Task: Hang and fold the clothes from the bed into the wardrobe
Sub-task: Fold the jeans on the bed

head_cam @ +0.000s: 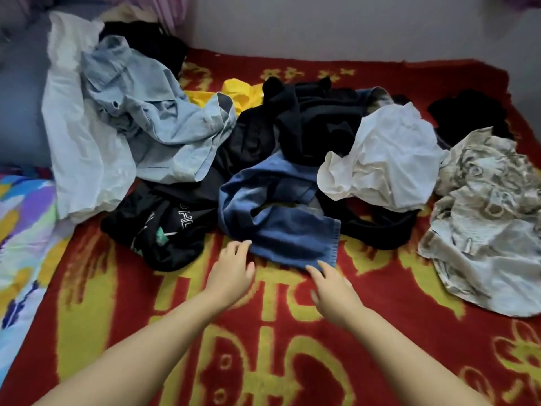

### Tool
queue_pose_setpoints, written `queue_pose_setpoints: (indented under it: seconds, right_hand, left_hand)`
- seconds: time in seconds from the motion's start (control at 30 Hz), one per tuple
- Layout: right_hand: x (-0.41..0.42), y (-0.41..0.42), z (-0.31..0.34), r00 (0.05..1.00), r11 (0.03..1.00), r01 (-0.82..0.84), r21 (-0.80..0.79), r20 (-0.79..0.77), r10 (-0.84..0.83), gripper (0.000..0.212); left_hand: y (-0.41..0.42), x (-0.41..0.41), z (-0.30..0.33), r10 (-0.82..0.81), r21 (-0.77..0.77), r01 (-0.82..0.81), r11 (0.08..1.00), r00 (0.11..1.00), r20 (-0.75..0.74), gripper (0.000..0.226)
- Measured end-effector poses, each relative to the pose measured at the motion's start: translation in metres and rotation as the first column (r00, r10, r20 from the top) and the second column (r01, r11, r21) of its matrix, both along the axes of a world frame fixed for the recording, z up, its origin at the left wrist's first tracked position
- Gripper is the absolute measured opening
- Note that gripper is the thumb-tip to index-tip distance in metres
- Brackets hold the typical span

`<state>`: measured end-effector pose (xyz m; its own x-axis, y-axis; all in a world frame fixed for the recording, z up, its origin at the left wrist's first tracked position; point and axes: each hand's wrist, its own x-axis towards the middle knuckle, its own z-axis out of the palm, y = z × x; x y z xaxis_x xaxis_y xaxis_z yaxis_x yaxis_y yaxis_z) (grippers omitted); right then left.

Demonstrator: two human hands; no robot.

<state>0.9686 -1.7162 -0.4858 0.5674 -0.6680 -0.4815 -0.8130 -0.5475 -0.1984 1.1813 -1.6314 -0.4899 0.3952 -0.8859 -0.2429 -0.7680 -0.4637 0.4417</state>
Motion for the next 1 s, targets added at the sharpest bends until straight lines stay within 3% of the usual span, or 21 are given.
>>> queue_pose_setpoints:
  seconds: [0.07,0.13,0.17,0.23,0.3,0.37,0.43,0.47,0.53,0.63,0.7,0.77,0.8,0.87,0.9,0.93,1.0]
  right_hand:
    - [0.028,-0.026,-0.020,1.000,1.000,-0.010,-0.026,0.013,0.011,0.064]
    - [0.046,-0.049,-0.040,0.999,0.999,0.044,0.016,-0.008,-0.043,0.075]
    - [0.050,-0.059,-0.051,0.995,0.994,0.094,0.063,-0.039,-0.092,0.080]
    - [0.051,-0.071,-0.070,0.981,0.981,0.155,0.120,-0.134,-0.139,0.082]
    - [0.048,-0.072,-0.087,0.972,0.984,0.150,0.095,-0.199,-0.129,0.074]
    - [0.049,-0.071,-0.098,0.968,0.989,0.134,0.059,-0.222,-0.118,0.074]
    - [0.053,-0.078,-0.104,0.973,0.992,0.112,0.054,-0.209,-0.099,0.074]
    - [0.054,-0.084,-0.104,0.977,0.993,0.100,0.067,-0.197,-0.085,0.074]
    - [0.056,-0.095,-0.100,0.984,0.992,0.053,0.118,-0.174,-0.032,0.070]
    - [0.043,-0.104,-0.089,0.995,0.979,0.026,0.201,-0.095,-0.007,0.055]
    - [0.021,-0.094,-0.074,0.983,0.940,0.170,0.297,0.022,-0.185,0.046]
    - [-0.009,-0.069,-0.052,0.861,0.758,0.353,0.548,0.128,-0.493,0.033]
    - [-0.024,-0.057,-0.042,0.737,0.595,0.402,0.696,0.140,-0.661,0.029]
    - [-0.046,-0.039,-0.011,0.444,0.231,0.348,0.909,0.057,-0.894,0.019]
    - [-0.051,-0.038,0.008,0.341,0.113,0.265,0.958,0.017,-0.940,0.017]
    - [-0.053,-0.041,0.027,0.255,0.051,0.174,0.983,0.005,-0.967,0.022]
    - [-0.055,-0.048,0.066,0.136,0.031,0.049,0.998,0.024,-0.990,0.037]
  left_hand:
    - [-0.030,0.021,-0.014,0.108,-0.062,-0.101,0.993,0.988,0.114,0.065]
    - [-0.058,0.041,-0.025,0.211,-0.150,-0.191,0.970,0.968,0.134,0.078]
    - [-0.070,0.053,-0.032,0.263,-0.163,-0.249,0.955,0.962,0.074,0.085]
    - [-0.090,0.075,-0.045,0.379,-0.088,-0.400,0.912,0.906,-0.189,0.098]
    - [-0.102,0.091,-0.058,0.450,0.028,-0.494,0.869,0.767,-0.456,0.104]
    - [-0.107,0.094,-0.067,0.423,0.040,-0.477,0.878,0.734,-0.531,0.079]
    - [-0.109,0.080,-0.072,0.339,-0.006,-0.378,0.926,0.837,-0.428,0.038]
    - [-0.108,0.066,-0.072,0.276,-0.021,-0.309,0.951,0.876,-0.395,0.030]
    - [-0.097,0.030,-0.069,0.170,-0.051,-0.207,0.977,0.902,-0.397,0.032]
    - [-0.067,-0.016,-0.054,0.037,-0.187,-0.155,0.970,0.854,-0.519,0.019]
    - [-0.045,-0.038,-0.032,-0.018,-0.241,-0.150,0.959,0.814,-0.581,0.013]
    - [-0.027,-0.058,-0.002,-0.017,-0.262,-0.184,0.947,0.790,-0.613,0.017]
    - [-0.018,-0.069,0.013,-0.020,-0.280,-0.190,0.941,0.795,-0.607,0.021]
    - [0.001,-0.096,0.046,-0.040,-0.286,-0.157,0.945,0.814,-0.580,0.020]
    - [0.008,-0.109,0.063,-0.067,-0.276,-0.111,0.955,0.823,-0.564,0.016]
    - [0.015,-0.123,0.080,-0.102,-0.271,-0.057,0.961,0.838,-0.536,0.014]
    - [0.037,-0.152,0.115,-0.167,-0.270,0.040,0.962,0.868,-0.467,0.015]
